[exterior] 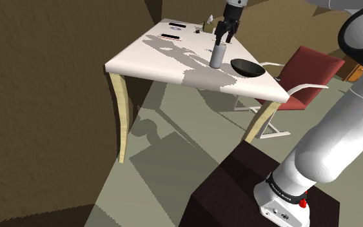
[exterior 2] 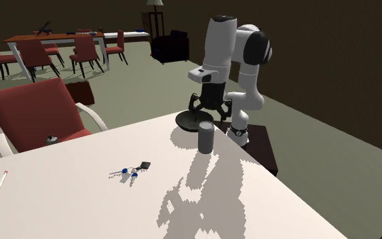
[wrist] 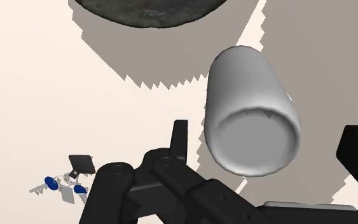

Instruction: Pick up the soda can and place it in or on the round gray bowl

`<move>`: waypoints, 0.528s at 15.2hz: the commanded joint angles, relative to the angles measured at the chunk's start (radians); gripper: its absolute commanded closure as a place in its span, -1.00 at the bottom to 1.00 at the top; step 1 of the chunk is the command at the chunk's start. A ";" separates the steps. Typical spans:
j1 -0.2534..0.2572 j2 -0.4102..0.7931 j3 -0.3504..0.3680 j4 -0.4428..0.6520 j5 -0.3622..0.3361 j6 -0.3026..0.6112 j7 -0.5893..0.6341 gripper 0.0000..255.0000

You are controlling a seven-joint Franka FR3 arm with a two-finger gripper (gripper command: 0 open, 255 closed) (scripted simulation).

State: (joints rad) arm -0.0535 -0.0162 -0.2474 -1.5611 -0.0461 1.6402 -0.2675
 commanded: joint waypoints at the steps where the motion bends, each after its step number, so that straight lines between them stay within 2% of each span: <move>1: -0.002 0.001 -0.002 -0.024 0.000 0.026 -0.003 -1.00; 5: -0.002 -0.005 -0.002 -0.080 -0.001 0.075 -0.002 -1.00; 8: -0.002 -0.005 -0.002 -0.080 -0.001 0.075 -0.002 -1.00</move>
State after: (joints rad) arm -0.0556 -0.0203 -0.2496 -1.6395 -0.0475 1.7143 -0.2687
